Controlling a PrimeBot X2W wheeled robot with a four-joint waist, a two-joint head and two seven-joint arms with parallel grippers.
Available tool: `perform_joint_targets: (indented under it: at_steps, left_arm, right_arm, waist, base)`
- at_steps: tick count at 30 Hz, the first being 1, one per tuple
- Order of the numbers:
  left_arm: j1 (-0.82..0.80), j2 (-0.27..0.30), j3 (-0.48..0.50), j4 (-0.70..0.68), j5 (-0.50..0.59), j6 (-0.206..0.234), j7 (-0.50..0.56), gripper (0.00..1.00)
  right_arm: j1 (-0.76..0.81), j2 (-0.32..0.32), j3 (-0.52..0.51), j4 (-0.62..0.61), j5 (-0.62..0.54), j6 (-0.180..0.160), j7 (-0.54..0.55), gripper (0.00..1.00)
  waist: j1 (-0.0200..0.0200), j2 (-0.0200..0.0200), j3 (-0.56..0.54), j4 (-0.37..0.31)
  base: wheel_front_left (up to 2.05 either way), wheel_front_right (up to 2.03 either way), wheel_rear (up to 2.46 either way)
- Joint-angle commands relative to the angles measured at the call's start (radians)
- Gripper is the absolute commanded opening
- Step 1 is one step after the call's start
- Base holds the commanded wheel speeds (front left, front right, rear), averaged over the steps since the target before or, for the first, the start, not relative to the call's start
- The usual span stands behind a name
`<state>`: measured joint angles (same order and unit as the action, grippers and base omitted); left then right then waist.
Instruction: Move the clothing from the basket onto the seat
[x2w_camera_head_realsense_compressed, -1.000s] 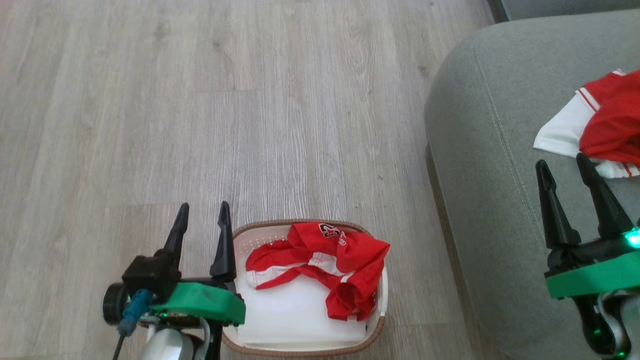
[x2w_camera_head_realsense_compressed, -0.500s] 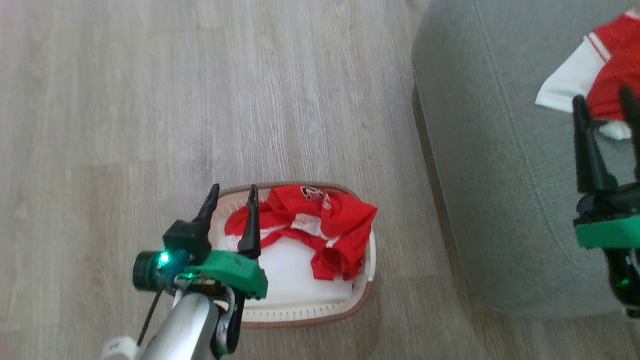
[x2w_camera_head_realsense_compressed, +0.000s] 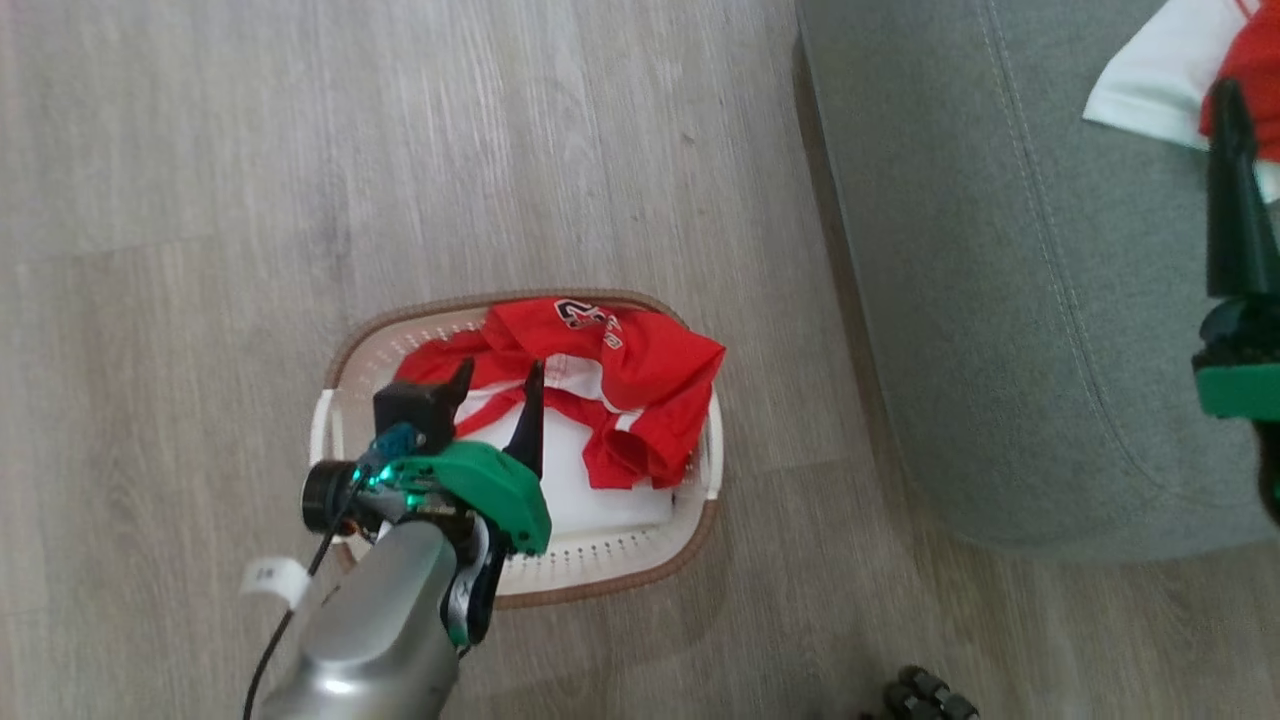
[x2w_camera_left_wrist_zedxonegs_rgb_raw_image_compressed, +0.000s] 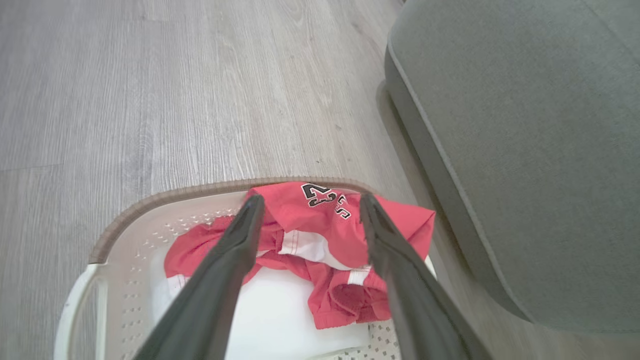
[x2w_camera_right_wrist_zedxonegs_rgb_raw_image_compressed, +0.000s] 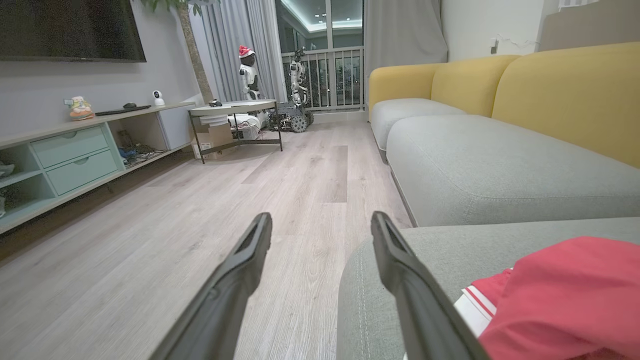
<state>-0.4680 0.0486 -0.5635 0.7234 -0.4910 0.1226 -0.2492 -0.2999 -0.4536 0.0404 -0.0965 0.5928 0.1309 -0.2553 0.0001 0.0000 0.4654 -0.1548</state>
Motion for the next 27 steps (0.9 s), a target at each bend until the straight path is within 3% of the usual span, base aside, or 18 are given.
perform_joint_targets:
  at_steps: [1, 13, 27]
  left_arm:
    - [-0.020, 0.002, 0.017, -0.014, -0.005, 0.000, -0.013, 1.00]
    - [-0.175, 0.002, -0.176, 0.220, -0.183, -0.036, -0.011, 1.00]
    - [-0.357, 0.002, -0.365, 0.362, -0.352, -0.028, 0.043, 1.00]
  right_arm:
    - [-0.008, -0.035, 0.007, -0.035, 0.009, 0.000, -0.006, 1.00]
    - [-0.097, -0.049, -0.001, -0.061, 0.024, 0.000, -0.006, 1.00]
    - [-0.219, -0.036, -0.036, -0.119, 0.040, 0.000, -0.006, 1.00]
  waist:
    - [-0.0001, 0.0000, 0.021, -0.016]
    - [-0.0001, 0.0000, 0.148, -0.076]
    - [-0.0001, 0.0000, 0.329, -0.165]
  base:
    - [0.00, 0.00, 0.00]
    - [0.00, 0.00, 0.00]
    - [0.00, 0.00, 0.00]
